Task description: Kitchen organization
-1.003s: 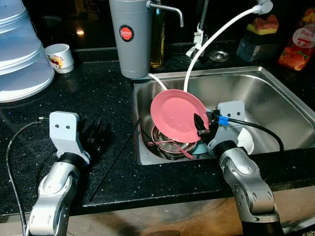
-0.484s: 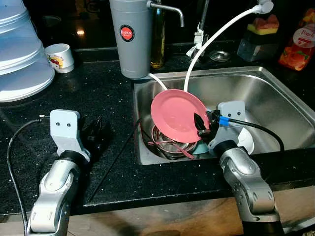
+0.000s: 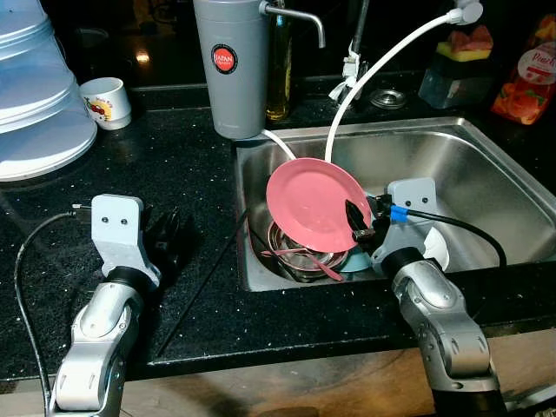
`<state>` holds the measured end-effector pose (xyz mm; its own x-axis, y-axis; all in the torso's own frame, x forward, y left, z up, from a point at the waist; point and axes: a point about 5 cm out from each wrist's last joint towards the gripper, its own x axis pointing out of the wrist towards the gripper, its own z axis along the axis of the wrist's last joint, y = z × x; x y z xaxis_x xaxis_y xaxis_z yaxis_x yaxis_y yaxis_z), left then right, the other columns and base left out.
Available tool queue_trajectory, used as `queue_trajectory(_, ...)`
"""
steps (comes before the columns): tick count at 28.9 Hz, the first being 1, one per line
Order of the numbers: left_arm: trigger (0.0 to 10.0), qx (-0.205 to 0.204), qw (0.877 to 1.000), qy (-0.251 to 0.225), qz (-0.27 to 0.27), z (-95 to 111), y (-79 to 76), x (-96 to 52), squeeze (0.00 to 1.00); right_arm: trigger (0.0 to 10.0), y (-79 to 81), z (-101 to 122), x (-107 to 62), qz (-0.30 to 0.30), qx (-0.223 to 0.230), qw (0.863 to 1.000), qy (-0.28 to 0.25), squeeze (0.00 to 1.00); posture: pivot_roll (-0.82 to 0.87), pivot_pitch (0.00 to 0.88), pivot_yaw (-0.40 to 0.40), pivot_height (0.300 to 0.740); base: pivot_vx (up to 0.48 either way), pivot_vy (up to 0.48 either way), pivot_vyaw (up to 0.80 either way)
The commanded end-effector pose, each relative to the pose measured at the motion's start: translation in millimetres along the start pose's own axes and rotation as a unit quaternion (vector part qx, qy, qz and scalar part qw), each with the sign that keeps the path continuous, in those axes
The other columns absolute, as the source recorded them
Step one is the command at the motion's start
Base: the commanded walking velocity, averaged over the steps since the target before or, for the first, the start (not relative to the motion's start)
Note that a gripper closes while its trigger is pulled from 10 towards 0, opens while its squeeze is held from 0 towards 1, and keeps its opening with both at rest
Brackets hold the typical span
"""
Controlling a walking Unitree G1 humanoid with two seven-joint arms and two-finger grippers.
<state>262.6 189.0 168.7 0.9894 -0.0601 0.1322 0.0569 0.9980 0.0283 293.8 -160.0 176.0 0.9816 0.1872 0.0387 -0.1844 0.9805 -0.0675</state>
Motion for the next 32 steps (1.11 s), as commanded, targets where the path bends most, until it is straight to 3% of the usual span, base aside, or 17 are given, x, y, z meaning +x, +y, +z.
queue_trajectory(1, 10.0, -0.003, 1.0, 0.013, -0.004, -5.0, -4.0, 1.3, 0.0, 10.0, -6.5, -8.4, -2.4, -0.011, 0.007, 1.0, 0.021, 0.0, -0.01, 0.047, 0.04, 0.74, 0.0, 0.0, 0.0)
queue_trajectory(22, 10.0, -0.015, 1.0, 0.018, 0.005, -10.0, -0.7, 12.6, 0.0, 10.0, -5.5, -8.3, -5.5, -0.015, -0.003, 1.0, 0.024, 0.0, -0.06, 0.026, 0.051, 0.74, 0.0, 0.0, 0.0)
queue_trajectory(32, 10.0, -0.01, 1.0, 0.009, -0.007, -4.9, -6.8, 18.1, 0.0, 10.0, -7.5, -7.9, -0.6, -0.018, 0.0, 1.0, 0.019, 0.0, -0.04, 0.02, 0.067, 0.74, 0.0, 0.0, 0.0)
